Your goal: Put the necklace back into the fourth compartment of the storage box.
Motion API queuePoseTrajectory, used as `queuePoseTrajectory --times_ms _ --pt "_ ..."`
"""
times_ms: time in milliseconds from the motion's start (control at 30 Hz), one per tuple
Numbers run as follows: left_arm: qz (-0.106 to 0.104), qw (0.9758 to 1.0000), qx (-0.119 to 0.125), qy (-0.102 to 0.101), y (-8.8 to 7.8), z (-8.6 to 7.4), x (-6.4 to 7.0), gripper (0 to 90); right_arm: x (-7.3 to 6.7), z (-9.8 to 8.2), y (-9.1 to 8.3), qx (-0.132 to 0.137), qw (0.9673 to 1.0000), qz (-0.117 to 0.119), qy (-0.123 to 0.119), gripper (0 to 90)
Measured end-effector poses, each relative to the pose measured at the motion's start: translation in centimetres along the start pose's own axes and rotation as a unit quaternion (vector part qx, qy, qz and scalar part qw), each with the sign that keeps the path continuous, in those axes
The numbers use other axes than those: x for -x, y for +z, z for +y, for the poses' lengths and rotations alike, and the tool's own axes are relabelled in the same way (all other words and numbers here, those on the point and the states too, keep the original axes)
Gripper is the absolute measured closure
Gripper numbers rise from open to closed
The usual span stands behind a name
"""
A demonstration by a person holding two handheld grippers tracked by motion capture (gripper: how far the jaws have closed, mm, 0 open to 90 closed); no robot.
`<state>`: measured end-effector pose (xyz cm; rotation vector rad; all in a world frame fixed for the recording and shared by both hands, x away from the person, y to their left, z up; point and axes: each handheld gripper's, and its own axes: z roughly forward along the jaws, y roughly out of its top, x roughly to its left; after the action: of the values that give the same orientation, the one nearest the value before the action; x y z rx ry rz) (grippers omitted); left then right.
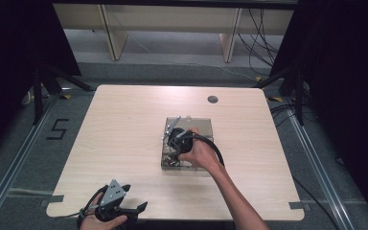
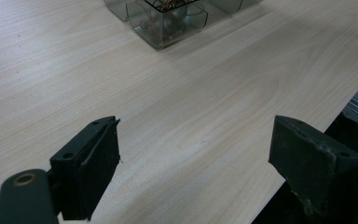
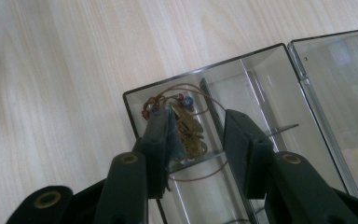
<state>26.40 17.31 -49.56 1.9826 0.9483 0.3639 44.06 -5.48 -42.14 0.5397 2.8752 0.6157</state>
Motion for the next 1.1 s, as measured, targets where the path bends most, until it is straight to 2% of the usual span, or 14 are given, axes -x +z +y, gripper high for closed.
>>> queuePoseTrajectory --times_ms 233,267,500,533,567,667,700,800,833,900,933,1033,1067,1100 --pt "0.006 0.9999 -0.012 0.008 -0.1 0.0 -0.1 15.6 0.0 -1.1 -2.0 0.014 0.9999 -0.008 0.002 61.4" --pt "0.003 1.0 -0.005 -0.003 0.0 0.0 0.0 15.6 0.1 -1.3 -2.3 0.02 0.9998 -0.009 0.004 61.4" --pt "0.003 0.9999 -0.014 0.0 0.0 -0.1 -0.1 15.6 0.6 -2.3 -3.0 0.027 0.9994 -0.011 0.016 59.6" --pt "-0.003 0.9999 -0.005 -0.013 0.1 -0.1 0.1 15.6 0.7 -2.6 -3.3 0.028 0.9993 -0.01 0.02 59.1" --pt "-0.003 0.9999 -0.005 -0.013 0.1 -0.1 0.1 15.6 0.7 -2.6 -3.3 0.028 0.9993 -0.01 0.02 59.1" --pt "-0.001 0.9997 -0.018 0.013 -0.2 0.0 -0.3 15.6 0.9 -3.1 -3.5 0.036 0.9991 -0.014 0.02 56.5" --pt "-0.001 0.9997 -0.018 0.013 -0.2 0.0 -0.3 15.6 0.9 -3.1 -3.5 0.036 0.9991 -0.014 0.02 56.5" --pt "0.0 0.9999 -0.007 -0.008 0.0 -0.1 0.0 15.6 1.0 -3.7 -3.7 0.039 0.9986 -0.018 0.03 51.1" --pt "-0.003 1.0 -0.007 0.002 0.0 0.0 -0.1 15.6 1.0 -3.9 -3.8 0.043 0.9984 -0.016 0.034 50.2" --pt "-0.003 0.9999 -0.01 0.003 0.0 0.0 -0.1 15.6 1.0 -4.2 -4.1 0.049 0.9979 -0.012 0.039 48.8" --pt "0.0 0.9996 -0.022 0.02 -0.1 0.0 -0.2 15.6 1.1 -4.4 -4.1 0.052 0.9978 -0.011 0.038 48.0" --pt "0.0 0.9996 -0.02 0.018 -0.1 0.0 -0.2 15.6 1.0 -4.7 -4.2 0.051 0.9977 -0.011 0.044 46.5" --pt "0.002 0.9999 -0.012 0.009 0.0 0.0 -0.1 15.6 1.2 -5.0 -4.3 0.058 0.9976 -0.013 0.037 46.0" --pt "0.003 0.9999 -0.01 0.008 0.0 0.0 -0.1 15.6 1.2 -5.2 -4.4 0.059 0.9971 -0.012 0.046 45.7"
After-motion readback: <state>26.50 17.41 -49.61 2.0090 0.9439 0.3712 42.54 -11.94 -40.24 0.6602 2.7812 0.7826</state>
